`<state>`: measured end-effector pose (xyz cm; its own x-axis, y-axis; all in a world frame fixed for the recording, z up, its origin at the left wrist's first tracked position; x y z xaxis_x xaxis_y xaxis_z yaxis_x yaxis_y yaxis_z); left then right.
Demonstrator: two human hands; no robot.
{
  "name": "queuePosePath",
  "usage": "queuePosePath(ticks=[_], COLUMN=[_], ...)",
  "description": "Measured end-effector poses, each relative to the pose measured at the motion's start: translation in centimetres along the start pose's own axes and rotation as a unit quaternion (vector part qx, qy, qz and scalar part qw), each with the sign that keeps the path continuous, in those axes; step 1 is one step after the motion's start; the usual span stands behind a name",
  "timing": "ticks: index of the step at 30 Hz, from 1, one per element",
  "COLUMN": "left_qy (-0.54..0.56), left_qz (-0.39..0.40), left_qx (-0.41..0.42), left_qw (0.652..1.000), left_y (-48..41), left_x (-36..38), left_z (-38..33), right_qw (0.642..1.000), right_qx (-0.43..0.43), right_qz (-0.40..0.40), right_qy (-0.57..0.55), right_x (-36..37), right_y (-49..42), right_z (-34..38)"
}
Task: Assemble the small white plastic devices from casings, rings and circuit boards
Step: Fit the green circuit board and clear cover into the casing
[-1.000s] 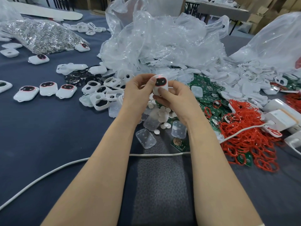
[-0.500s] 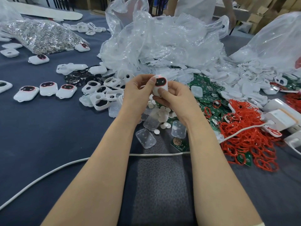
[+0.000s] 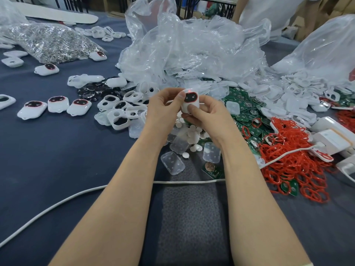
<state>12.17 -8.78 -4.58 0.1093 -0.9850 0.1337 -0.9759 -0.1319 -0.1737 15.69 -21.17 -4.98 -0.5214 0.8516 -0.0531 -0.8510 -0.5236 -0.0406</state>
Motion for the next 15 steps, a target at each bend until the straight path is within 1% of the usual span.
queuePosePath(ticks=[5,9,15], left_qy=[0.01,0.011,0.002], left_qz=[-0.008,-0.007,-0.004], left_qx=[-0.003,-0.003,-0.007], left_qw=[1.0,1.0,1.0], left_y=[0.05,-0.01,-0.1], left_x=[-0.01,-0.03,0.01], left_z=[-0.06,-0.06,0.06], right_qw=[1.0,1.0,0.999], right_qx=[-0.003,-0.001,-0.006], right_qz=[0.016,0.012,0.001], right_qy=[-0.014,-0.011,0.034], right_x=[0.32,0.36,0.34], right_y=[-0.01,0.04,-0.01], right_z=[0.11,0.14,0.26])
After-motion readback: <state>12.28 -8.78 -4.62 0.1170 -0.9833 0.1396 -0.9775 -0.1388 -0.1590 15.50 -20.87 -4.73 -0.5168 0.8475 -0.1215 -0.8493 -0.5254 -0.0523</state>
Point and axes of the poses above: each hand's wrist, its own y-axis away from the middle knuckle, its own x-axis out of the palm, z = x × y, the point moved 4 cm from there along -y, towards the middle knuckle, and after that the axes turned 13 degrees about z, right-handed, at the moved point
